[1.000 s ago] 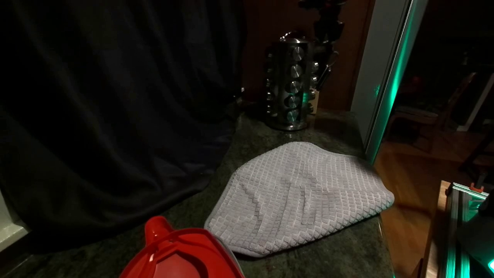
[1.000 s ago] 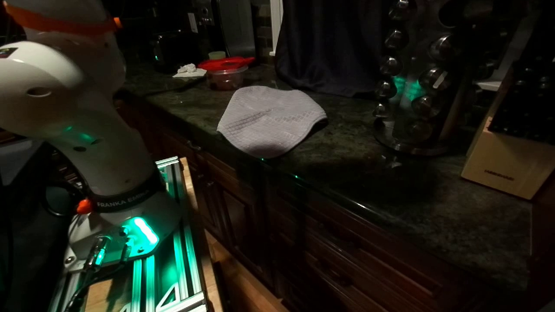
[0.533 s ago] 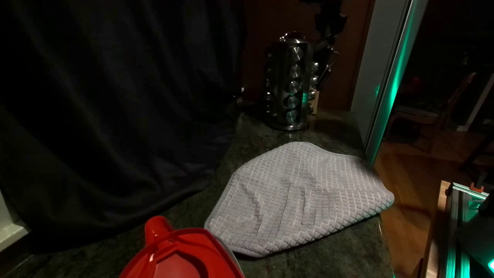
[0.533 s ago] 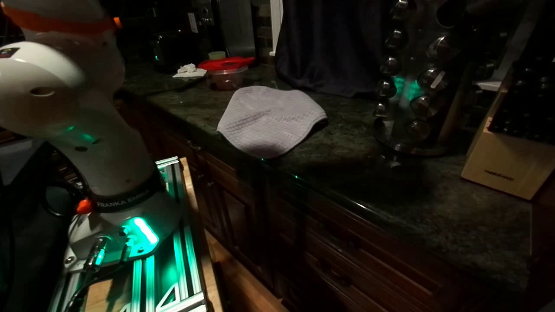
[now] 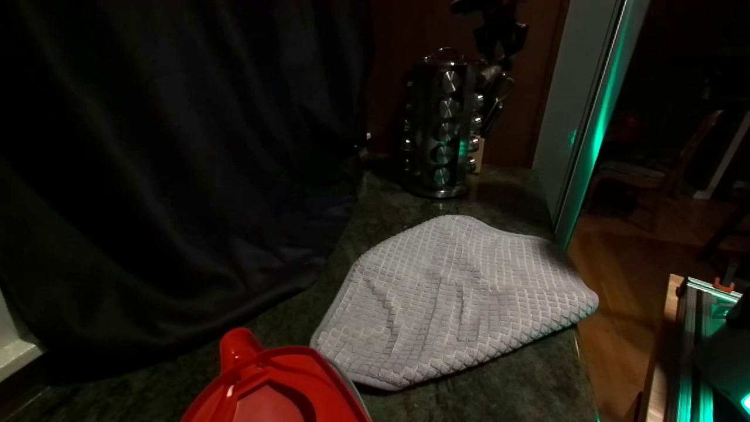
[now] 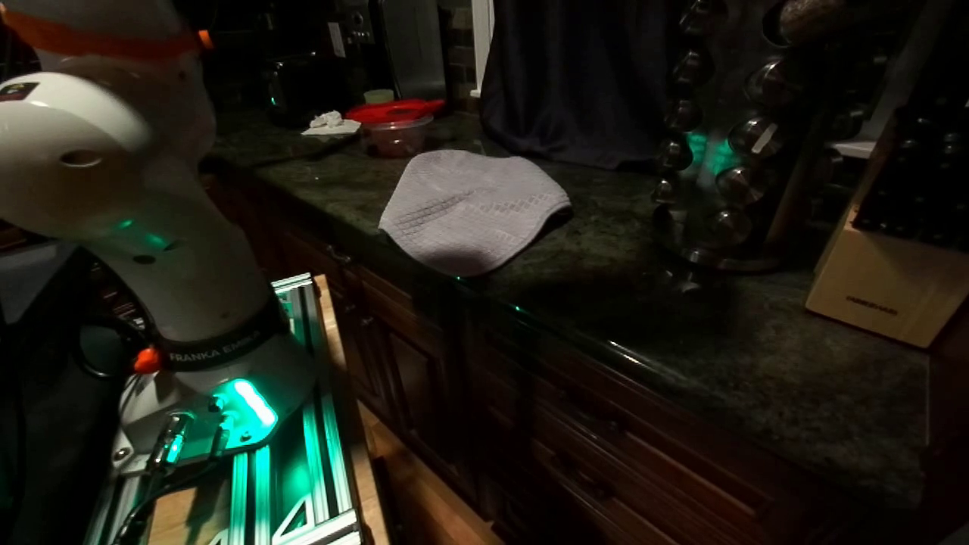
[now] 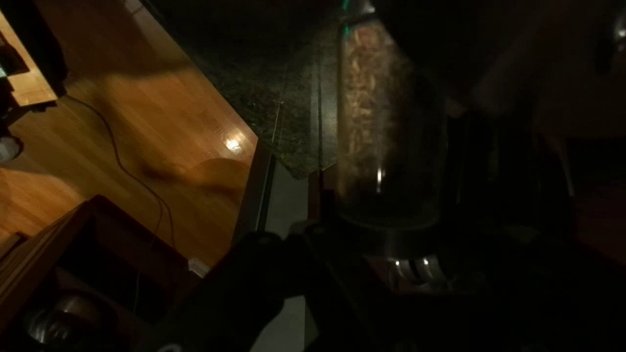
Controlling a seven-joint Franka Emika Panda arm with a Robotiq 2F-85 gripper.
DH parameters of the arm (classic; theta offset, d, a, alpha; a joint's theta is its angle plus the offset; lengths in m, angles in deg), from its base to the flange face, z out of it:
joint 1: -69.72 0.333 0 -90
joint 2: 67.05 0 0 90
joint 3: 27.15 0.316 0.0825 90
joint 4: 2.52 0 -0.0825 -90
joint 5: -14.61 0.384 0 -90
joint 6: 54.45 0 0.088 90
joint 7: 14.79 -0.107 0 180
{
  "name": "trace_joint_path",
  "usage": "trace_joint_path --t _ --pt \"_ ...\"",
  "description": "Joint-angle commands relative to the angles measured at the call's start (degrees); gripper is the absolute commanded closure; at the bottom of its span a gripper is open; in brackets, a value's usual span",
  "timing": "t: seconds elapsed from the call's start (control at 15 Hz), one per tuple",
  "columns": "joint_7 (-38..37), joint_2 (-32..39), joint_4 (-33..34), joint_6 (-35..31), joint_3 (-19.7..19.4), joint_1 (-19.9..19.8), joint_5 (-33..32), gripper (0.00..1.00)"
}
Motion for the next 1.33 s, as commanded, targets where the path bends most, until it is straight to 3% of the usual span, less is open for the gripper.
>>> trace_joint_path --t 0.0,0.53,1.27 --pt "2.72 -2.08 -2.96 2.0 0.66 0.96 -3.4 0.75" --pt "6.01 -11.41 -12.55 0.12 2.33 1.83 -7.81 0.75" --pt "-0.8 -23.7 -29.31 -10.71 10.6 3.23 -7.6 0.75"
